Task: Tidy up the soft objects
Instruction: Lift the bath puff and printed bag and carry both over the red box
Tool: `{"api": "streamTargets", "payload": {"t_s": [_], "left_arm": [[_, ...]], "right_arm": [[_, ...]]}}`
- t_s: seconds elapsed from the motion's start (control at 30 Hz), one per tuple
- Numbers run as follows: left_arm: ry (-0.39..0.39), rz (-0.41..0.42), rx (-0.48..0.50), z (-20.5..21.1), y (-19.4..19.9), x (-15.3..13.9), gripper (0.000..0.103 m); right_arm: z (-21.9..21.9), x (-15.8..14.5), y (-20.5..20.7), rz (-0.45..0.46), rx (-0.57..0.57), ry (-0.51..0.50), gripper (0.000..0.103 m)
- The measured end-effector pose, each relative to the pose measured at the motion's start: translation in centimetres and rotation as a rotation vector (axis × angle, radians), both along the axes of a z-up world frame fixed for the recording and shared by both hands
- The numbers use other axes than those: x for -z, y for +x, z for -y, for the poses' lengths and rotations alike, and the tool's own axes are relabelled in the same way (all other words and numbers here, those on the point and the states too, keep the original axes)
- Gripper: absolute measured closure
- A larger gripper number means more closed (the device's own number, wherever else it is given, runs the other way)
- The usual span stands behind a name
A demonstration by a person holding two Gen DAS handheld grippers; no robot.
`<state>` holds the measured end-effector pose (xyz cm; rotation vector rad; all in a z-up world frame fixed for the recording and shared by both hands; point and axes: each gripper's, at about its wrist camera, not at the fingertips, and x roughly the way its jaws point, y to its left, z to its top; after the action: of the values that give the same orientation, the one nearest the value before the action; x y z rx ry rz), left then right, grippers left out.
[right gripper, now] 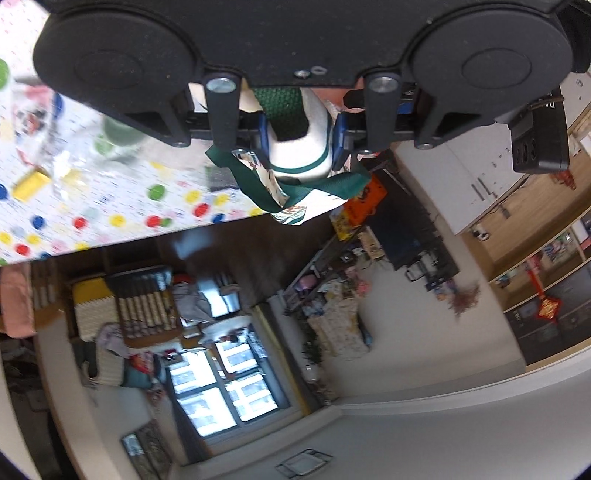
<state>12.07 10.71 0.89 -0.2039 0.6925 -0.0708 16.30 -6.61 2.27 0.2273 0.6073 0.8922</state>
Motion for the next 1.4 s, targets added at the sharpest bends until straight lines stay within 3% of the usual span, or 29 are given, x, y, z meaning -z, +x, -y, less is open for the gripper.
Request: {"api": "streamTargets", "payload": {"t_s": [0.77, 1.0, 1.4], "left_arm": [[0.105, -0.017, -0.198, -14.6, -4.5, -0.7, 0.07], [0.1, -0.059, -0.234, -17.4, -4.4, 0.9, 0.07], [0.079, -0.175, -0.196, -19.2, -2.5, 5.7, 0.07]], "right_arm": [[-16.7, -2.1, -0.4, 0.044, -0.193, 0.022, 0.073], [-20.3, 0.6, -0.4, 0.003, -0.217, -0.057, 0.073], [-23.1, 7.9, -0.2, -0.087, -0.186, -0.261, 0.073]]}}
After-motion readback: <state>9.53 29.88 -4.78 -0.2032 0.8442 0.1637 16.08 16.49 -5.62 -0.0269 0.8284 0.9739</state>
